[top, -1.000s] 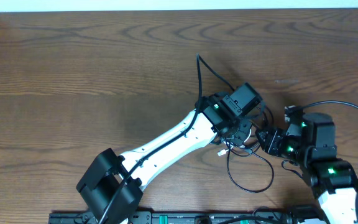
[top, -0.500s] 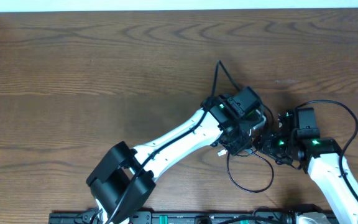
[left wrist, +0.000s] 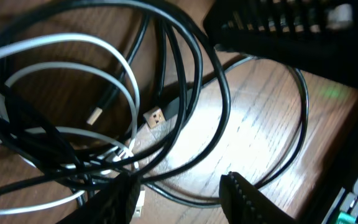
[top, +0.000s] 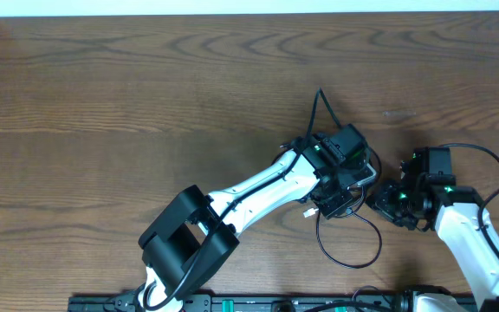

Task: Untangle cables

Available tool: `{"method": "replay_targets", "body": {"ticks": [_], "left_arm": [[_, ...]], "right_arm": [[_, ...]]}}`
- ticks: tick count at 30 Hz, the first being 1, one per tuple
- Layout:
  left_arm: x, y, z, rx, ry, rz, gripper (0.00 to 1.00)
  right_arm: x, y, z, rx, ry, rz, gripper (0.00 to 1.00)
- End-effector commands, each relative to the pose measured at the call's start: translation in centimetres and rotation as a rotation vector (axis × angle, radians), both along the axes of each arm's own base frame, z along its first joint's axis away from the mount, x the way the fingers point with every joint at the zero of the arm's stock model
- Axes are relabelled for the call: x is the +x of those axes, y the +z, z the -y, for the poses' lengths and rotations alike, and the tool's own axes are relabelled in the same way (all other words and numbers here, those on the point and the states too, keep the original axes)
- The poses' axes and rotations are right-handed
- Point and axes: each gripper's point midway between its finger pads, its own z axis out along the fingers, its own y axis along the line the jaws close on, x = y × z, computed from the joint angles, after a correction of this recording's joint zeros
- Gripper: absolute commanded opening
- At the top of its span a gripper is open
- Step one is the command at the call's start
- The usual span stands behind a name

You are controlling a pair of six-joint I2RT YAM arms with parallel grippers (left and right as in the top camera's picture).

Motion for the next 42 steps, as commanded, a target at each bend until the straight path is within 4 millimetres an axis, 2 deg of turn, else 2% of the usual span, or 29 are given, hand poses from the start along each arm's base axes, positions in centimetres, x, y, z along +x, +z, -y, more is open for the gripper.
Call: {"method": "replay_targets", "body": {"ticks": [1, 4, 10, 11, 15, 18, 20, 22, 26, 28, 32, 42], "left_arm": [[0.8, 0.5, 0.8, -0.029, 0.078, -0.019, 0.48], [0.9, 0.6, 1.0, -0.037, 0.090, -0.017, 0.47], [1.2, 0.0, 1.1, -0.029, 0.098, -0.014, 0.48], [1.6, -0.2, 0.8, -0.015, 0.108, 0.000, 0.48], [2.4, -0.2, 0.1, -0.010, 0.134, -0.004, 0.47], [2.7, 0.0, -0.3, -0.031, 0.150, -0.053, 0.47], [2.3, 0.4, -0.3, -0.067, 0.130, -0.105, 0.47], [1.8, 0.7, -0.4, -0.090, 0.098, -0.142, 0.47], [1.3, -0.2, -0.9, -0.052, 0.102, -0.164, 0.47], [1.4, -0.8, -1.0, -0.022, 0.155, -0.180, 0.47], [3.4, -2.2, -2.2, 0.076, 0.342, -0.130, 0.47], [4.5, -2.5, -2.7, 0.141, 0.712, -0.191, 0.46]], "right_arm": [[0.7, 0.5, -2.1, 0.143, 0.149, 0.068, 0.41], [0.7, 0.6, -3.1, 0.196, 0.200, 0.084, 0.48], [0.4, 0.2, -3.2, 0.211, 0.200, 0.062, 0.49], [0.3, 0.2, -3.4, 0.223, 0.201, 0.056, 0.48], [-1.1, -0.2, -3.2, 0.212, 0.190, -0.013, 0.35], [-2.2, -1.2, -1.7, 0.120, 0.173, -0.077, 0.35], [-2.6, -1.3, -1.5, 0.105, 0.189, -0.088, 0.35], [-2.6, -0.8, -2.4, 0.156, 0.223, -0.067, 0.36], [-2.1, 0.2, -3.9, 0.255, 0.235, -0.028, 0.38], [-1.7, 0.3, -4.0, 0.268, 0.215, -0.018, 0.39], [-0.9, 0.4, -3.9, 0.271, 0.175, -0.006, 0.39], [1.5, 0.9, -3.8, 0.268, 0.138, 0.079, 0.40]]}}
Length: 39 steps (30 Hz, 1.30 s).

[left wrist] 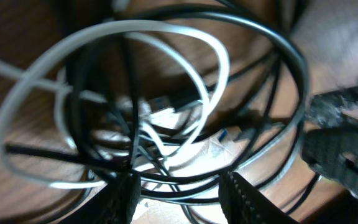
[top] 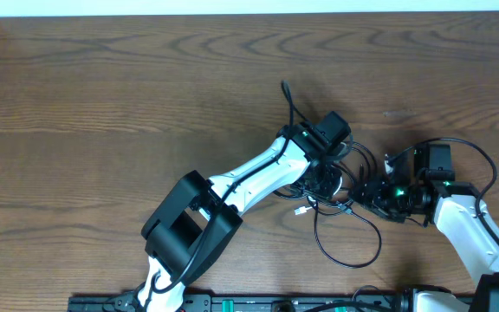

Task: Untangle cables

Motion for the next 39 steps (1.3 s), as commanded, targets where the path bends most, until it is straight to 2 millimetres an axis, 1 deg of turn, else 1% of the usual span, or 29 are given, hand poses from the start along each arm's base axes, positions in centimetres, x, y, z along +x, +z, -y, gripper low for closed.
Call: {"method": "replay_targets", "body": {"ticks": [1, 3, 9, 14, 17, 19, 21, 23, 27, 29, 34, 39], "left_arm": [[1.0, -0.3, -0.5, 0.057, 0.204, -0.025, 0.41], [0.9, -0.4, -0.6, 0.067, 0.248, -0.045, 0.38], [0.4, -0.5, -1.2, 0.097, 0.274, -0.073, 0.39], [-0.2, -0.9, -1.8, 0.138, 0.402, -0.129, 0.39], [0.1, -1.6, -2.4, 0.169, 0.522, -0.133, 0.39], [0.2, -2.1, -2.4, 0.166, 0.616, -0.156, 0.37], [0.4, -2.2, -2.1, 0.157, 0.678, -0.170, 0.36], [0.6, -2.1, -1.9, 0.146, 0.712, -0.175, 0.35], [0.6, -2.1, -1.7, 0.142, 0.714, -0.175, 0.32], [0.3, -2.1, -1.7, 0.147, 0.710, -0.177, 0.33], [-1.0, -2.3, -1.7, 0.181, 0.686, -0.186, 0.29], [-1.8, -2.3, -1.1, 0.183, 0.661, -0.179, 0.29]], "right_arm": [[0.3, 0.1, -0.1, 0.022, -0.022, -0.002, 0.40], [0.4, 0.1, -0.1, 0.021, -0.021, 0.003, 0.40], [0.6, -0.4, 0.6, -0.030, -0.033, 0.004, 0.40], [1.4, -0.1, 0.6, -0.031, -0.031, 0.043, 0.40], [1.6, -0.1, 0.6, -0.032, -0.028, 0.056, 0.40], [1.7, 0.0, 0.2, -0.033, -0.011, 0.068, 0.40], [1.8, 0.1, -0.4, -0.034, 0.013, 0.082, 0.40], [1.9, 0.0, -0.6, -0.053, 0.025, 0.093, 0.40], [1.8, -0.4, -0.7, -0.104, 0.044, 0.097, 0.40], [1.8, -0.6, -0.7, -0.123, 0.047, 0.098, 0.40], [1.8, -0.9, -0.3, -0.166, 0.047, 0.100, 0.40], [1.8, -0.9, -0.3, -0.168, 0.047, 0.099, 0.40]]}}
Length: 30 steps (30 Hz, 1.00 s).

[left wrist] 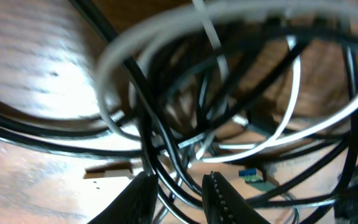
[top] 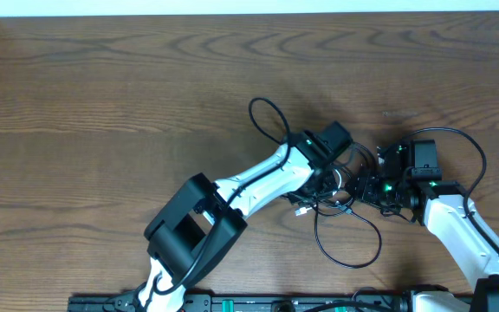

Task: Untangle cables

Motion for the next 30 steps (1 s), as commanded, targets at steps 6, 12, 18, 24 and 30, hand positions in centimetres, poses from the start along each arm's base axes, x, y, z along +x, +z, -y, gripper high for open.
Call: {"method": "replay_targets", "body": {"ticks": [6, 12, 18, 24, 30], "left_arm": [[0.0, -1.0, -0.5, 0.080, 0.036, 0.059, 0.29], [0.6, -0.9, -0.1, 0.066, 0.047, 0.082, 0.29], [1.2, -0.9, 0.0, 0.065, 0.065, 0.107, 0.28], [1.2, -0.9, 0.0, 0.066, 0.065, 0.106, 0.12], [1.2, -0.9, 0.0, 0.067, 0.065, 0.107, 0.08]], "right_arm": [[-0.1, -0.4, 0.0, -0.016, -0.002, -0.010, 0.40], [-0.1, -0.4, 0.0, -0.017, -0.002, -0.010, 0.40], [-0.1, -0.4, 0.1, -0.018, -0.002, -0.009, 0.40], [-0.1, -0.4, 0.1, -0.021, -0.003, -0.009, 0.40], [-0.1, -0.4, 0.2, -0.024, -0.005, -0.009, 0.40]]}}
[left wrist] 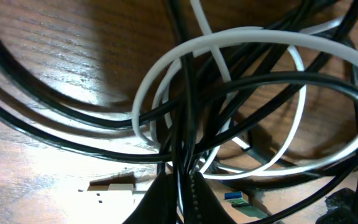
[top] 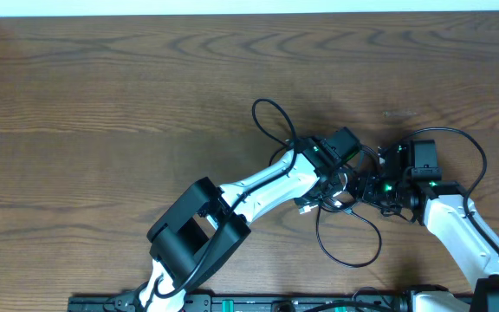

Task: Untangle cables

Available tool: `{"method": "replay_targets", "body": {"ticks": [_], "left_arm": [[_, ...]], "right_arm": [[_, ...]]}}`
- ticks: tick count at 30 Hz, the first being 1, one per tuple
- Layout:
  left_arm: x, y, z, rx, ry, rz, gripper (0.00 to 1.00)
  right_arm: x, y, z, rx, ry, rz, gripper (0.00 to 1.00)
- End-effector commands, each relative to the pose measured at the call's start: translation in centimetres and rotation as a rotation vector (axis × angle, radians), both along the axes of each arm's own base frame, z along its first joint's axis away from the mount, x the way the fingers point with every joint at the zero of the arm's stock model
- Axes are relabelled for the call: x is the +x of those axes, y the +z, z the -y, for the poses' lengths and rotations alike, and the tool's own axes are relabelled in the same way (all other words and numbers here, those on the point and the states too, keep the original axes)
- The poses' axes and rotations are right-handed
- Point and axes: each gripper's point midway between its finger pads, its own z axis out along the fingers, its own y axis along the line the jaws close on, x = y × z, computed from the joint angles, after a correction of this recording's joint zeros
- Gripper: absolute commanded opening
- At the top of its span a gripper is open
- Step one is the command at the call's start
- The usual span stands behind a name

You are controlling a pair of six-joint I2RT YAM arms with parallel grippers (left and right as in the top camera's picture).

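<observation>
A tangle of black and white cables (top: 340, 186) lies right of the table's middle. One black loop (top: 267, 119) reaches up and left, another (top: 350, 244) hangs toward the front. My left gripper (top: 334, 176) sits over the knot. In the left wrist view it (left wrist: 183, 198) is shut on black cable strands (left wrist: 185, 124) that run up through a white loop (left wrist: 229, 40). A white plug (left wrist: 112, 185) and a blue USB plug (left wrist: 237, 198) lie beside the fingers. My right gripper (top: 366, 186) is at the knot's right side, its jaws hidden among the cables.
The brown wooden table (top: 111, 104) stretches wide to the left and the back. A pale wall edge (top: 232, 7) runs along the far side. The arm bases and a black rail (top: 258, 303) are at the front edge.
My left gripper's fingers stood apart around black strands; now they are shut on them. The wrist sits slightly further right over the knot. The right arm has not visibly moved.
At first my left gripper was open over the tangle and the right gripper stood off to its right. Then the left wrist was further left and the right gripper nearer. Later a black loop lay up-left, the right gripper at the knot. Now the left is shut on black strands.
</observation>
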Motion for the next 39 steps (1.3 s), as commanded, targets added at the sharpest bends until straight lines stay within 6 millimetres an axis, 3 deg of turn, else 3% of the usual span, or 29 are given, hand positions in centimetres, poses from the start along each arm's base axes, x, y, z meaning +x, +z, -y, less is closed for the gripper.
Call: {"method": "replay_targets", "body": {"ticks": [1, 9, 15, 24, 29, 34, 39], "left_arm": [[0.0, -0.8, -0.5, 0.029, 0.005, 0.002, 0.08], [0.3, -0.7, -0.7, 0.025, -0.023, 0.004, 0.07], [-0.1, 0.1, -0.1, -0.072, -0.041, -0.081, 0.07], [0.3, 4.1, 1.5, -0.324, -0.202, -0.117, 0.08], [1.5, 7.7, 1.2, -0.421, -0.317, -0.019, 0.07], [3.0, 11.6, 0.0, -0.469, -0.329, 0.090, 0.07], [4.8, 15.8, -2.2, -0.517, -0.280, 0.192, 0.07]], "right_arm": [[-0.2, -0.3, -0.2, -0.004, 0.002, -0.010, 0.40], [-0.4, -0.4, -0.1, -0.016, 0.034, -0.003, 0.43], [-0.8, -0.8, -0.1, -0.024, 0.047, -0.011, 0.45], [-0.8, -1.2, 0.6, -0.068, 0.038, -0.008, 0.45], [-0.7, -1.2, 0.7, -0.073, 0.036, -0.005, 0.31], [-0.4, -1.0, 0.6, -0.066, 0.036, 0.012, 0.01], [-0.2, -0.1, -1.1, 0.034, 0.072, 0.034, 0.01]]}}
